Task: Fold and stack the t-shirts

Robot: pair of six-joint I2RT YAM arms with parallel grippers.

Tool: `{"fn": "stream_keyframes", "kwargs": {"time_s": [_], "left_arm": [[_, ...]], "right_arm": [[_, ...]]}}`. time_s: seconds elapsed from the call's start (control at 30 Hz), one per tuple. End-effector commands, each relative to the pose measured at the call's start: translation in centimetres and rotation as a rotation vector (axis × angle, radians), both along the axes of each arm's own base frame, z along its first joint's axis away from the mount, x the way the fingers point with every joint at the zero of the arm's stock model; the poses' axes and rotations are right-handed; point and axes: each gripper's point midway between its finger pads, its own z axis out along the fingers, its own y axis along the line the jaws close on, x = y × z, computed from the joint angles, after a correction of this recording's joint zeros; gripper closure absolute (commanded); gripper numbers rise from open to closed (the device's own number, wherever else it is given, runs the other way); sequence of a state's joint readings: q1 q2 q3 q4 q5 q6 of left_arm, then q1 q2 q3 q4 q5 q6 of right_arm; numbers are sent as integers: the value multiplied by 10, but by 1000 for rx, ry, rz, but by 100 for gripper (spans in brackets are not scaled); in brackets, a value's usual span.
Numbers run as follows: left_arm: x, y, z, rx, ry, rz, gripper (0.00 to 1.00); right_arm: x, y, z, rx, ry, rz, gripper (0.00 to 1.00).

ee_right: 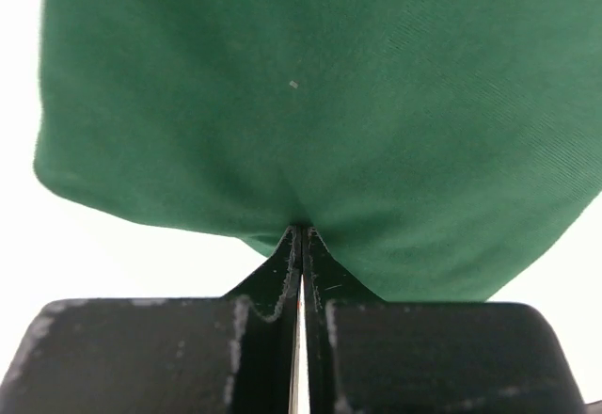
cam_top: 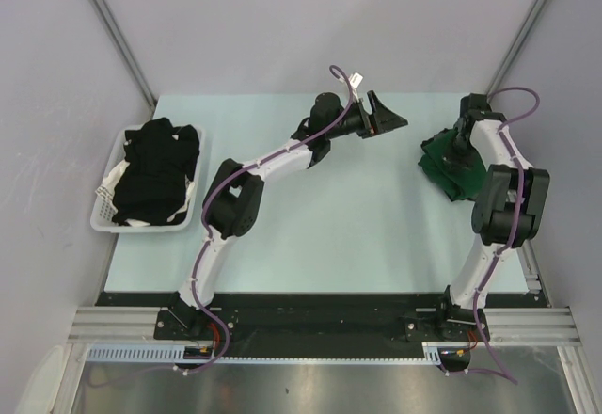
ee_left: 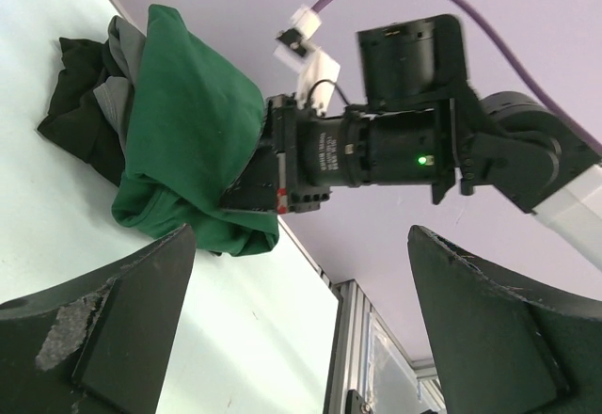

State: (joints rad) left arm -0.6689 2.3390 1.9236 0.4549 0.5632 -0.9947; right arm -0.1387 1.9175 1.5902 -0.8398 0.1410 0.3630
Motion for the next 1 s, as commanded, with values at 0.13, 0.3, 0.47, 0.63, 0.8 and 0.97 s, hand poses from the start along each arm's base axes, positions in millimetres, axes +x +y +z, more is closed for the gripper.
{"fn": "stream_keyframes", "kwargs": {"time_s": [0.13,0.3,0.47,0.63,0.8,0.97], "left_arm": [[-5,4,24,-47,-54,-25,1],[-6,6,27,-51,-56,-25,1],[-4,8,36,-60,-70,-22,1],[-8,11,40,-58,-77,-33,1],[-11,23,38,-34,-79,-35,0],[-13,55,32,15,-84,-21,1]], "right_arm": [[3,6,-27,12,41,8,100],[7,7,-18,22,27,9,100],[28,3,52,-4,-120,15,100],[44,-3,105,-37,-213,38,100],[63,28,143,23,-345,174,64],[70,98,196,55,-548,345,1]]}}
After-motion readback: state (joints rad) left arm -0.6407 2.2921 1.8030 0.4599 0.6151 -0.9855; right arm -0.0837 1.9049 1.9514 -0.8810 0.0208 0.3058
